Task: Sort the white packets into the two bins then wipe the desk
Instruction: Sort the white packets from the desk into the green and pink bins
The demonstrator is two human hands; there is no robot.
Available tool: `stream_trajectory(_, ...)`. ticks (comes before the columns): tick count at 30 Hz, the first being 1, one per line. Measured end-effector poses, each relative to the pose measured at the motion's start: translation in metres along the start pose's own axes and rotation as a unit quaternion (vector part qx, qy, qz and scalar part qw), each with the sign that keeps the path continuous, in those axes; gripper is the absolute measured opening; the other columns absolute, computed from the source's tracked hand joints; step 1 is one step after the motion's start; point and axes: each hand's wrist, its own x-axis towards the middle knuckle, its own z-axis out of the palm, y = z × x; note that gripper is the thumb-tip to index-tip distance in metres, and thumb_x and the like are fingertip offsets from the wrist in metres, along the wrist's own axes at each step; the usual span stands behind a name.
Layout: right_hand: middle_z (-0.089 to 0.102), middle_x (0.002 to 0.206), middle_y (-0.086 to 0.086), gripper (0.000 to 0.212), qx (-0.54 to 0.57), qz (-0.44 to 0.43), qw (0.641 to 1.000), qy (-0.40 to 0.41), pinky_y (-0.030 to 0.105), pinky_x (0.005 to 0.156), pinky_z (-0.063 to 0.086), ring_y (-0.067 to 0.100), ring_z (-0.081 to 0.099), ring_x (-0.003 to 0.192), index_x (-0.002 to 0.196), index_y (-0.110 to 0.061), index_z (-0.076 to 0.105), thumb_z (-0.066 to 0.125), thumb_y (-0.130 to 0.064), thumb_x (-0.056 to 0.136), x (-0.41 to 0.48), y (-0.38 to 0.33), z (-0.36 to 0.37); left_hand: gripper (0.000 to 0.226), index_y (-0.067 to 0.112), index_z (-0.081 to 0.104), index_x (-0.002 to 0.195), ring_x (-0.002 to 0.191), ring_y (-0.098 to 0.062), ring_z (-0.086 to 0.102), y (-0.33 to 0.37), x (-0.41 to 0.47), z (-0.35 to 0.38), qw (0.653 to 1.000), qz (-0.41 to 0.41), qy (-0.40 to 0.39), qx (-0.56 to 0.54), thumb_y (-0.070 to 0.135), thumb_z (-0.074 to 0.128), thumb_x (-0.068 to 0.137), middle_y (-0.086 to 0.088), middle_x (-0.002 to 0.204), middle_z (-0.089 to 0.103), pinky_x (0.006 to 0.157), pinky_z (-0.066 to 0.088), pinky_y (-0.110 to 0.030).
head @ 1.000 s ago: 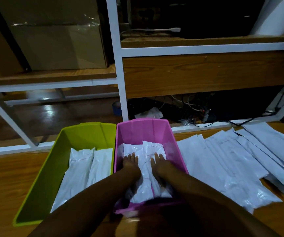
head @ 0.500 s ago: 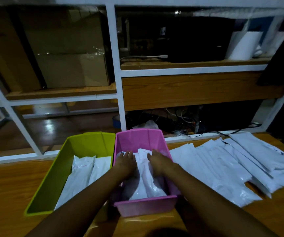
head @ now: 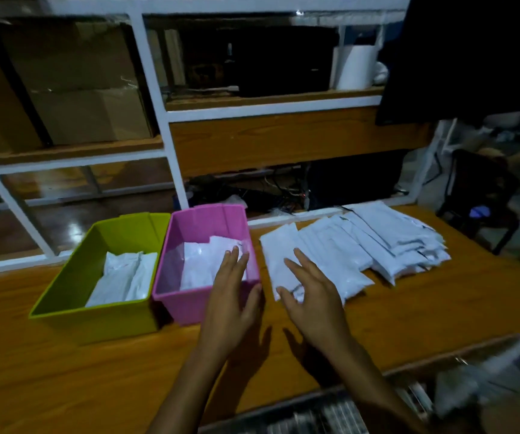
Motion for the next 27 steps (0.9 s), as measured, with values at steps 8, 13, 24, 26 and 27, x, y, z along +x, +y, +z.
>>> stream_trajectory(8, 0.036, 0.152, -0.006, 0.05, 0.0, 0.024, 1.0, 0.02, 0.027, 0.104, 0.04, 0.013, 0.037, 0.137, 0.139, -0.022, 0.049, 0.063, -0.029, 0.092, -0.07, 0.035, -0.057, 0.055, 0.014, 0.04, 0.145, 0.146, -0.008, 0.02, 0.052, -0.047, 0.041, 1.0, 0.003, -0.011, -0.02, 0.027, 0.054, 0.094, -0.001, 0.157, 0.03, 0.116, 0.021, -0.019)
stream_trajectory(13, 0.038, 0.152, -0.003, 0.049, -0.025, 0.059, 0.998, 0.014, 0.03, 0.107, 0.035, 0.017, 0.036, 0.138, 0.139, -0.02, 0.049, 0.061, -0.031, 0.093, -0.065, 0.066, -0.073, 0.056, 0.015, 0.037, 0.147, 0.147, -0.013, 0.019, 0.054, -0.031, 0.071, 0.999, -0.008, -0.027, -0.019, 0.03, 0.052, 0.095, -0.001, 0.157, 0.027, 0.115, 0.023, -0.03)
stream_trajectory(24, 0.04, 0.151, 0.005, 0.048, -0.098, 0.087, 0.991, -0.028, 0.035, 0.111, 0.032, 0.021, 0.032, 0.14, 0.14, -0.012, 0.048, 0.055, -0.028, 0.096, 0.049, 0.154, -0.078, 0.047, 0.008, 0.04, 0.144, 0.143, -0.026, 0.029, -0.028, 0.057, 0.174, 0.995, -0.097, -0.025, -0.025, 0.02, 0.048, 0.099, -0.009, 0.151, 0.038, 0.115, 0.029, -0.045)
stream_trajectory(26, 0.043, 0.148, 0.01, 0.046, -0.132, 0.081, 0.988, -0.012, 0.038, 0.112, 0.03, 0.025, 0.033, 0.139, 0.138, -0.008, 0.05, 0.055, -0.026, 0.096, 0.082, 0.178, -0.083, 0.047, 0.007, 0.043, 0.142, 0.143, -0.03, 0.028, -0.049, 0.077, 0.196, 0.994, -0.106, -0.035, 0.024, 0.026, 0.042, 0.099, -0.013, 0.151, 0.038, 0.117, 0.024, -0.045)
stream_trajectory(27, 0.044, 0.147, 0.012, 0.046, -0.154, 0.077, 0.985, -0.005, 0.039, 0.114, 0.029, 0.027, 0.034, 0.139, 0.136, -0.006, 0.051, 0.055, -0.025, 0.095, 0.098, 0.192, -0.085, 0.049, 0.008, 0.043, 0.142, 0.144, -0.032, 0.025, -0.059, 0.084, 0.206, 0.991, -0.111, -0.046, 0.059, 0.029, 0.038, 0.098, -0.015, 0.152, 0.036, 0.118, 0.019, -0.044)
